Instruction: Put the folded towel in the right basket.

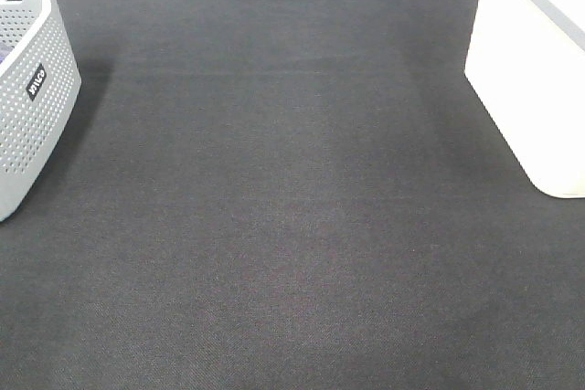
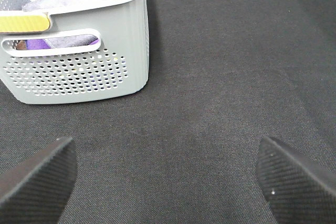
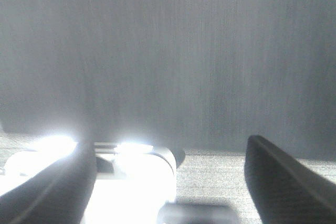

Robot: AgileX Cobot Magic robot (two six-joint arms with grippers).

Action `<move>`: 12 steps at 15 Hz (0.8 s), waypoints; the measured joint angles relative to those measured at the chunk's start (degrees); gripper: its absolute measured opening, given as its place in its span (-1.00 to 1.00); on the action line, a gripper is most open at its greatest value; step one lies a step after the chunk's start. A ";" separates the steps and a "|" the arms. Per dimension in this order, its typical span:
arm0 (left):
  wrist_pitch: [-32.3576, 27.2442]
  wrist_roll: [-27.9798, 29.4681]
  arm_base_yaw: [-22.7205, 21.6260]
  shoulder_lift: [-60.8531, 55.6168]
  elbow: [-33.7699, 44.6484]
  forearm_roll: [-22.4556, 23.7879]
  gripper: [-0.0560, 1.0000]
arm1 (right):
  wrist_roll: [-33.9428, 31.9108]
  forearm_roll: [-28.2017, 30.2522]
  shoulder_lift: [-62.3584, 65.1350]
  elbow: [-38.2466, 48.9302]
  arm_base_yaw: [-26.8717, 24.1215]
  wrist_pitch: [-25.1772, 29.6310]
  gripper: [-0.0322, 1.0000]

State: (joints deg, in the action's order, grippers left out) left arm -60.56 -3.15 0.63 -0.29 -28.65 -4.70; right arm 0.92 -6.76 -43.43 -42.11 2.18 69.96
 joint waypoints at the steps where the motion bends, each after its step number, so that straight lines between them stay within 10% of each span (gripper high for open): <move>1: 0.00 0.00 0.00 0.00 0.00 0.00 0.77 | 0.00 0.00 4.81 2.64 0.00 0.06 0.48; 12: 0.00 0.00 0.00 0.00 0.00 0.00 0.77 | 3.04 1.38 41.14 13.18 0.00 -8.37 0.49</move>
State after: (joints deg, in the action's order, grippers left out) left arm -60.56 -3.15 0.63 -0.29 -28.65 -4.70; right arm 3.95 -5.39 -2.29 -28.93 2.18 61.59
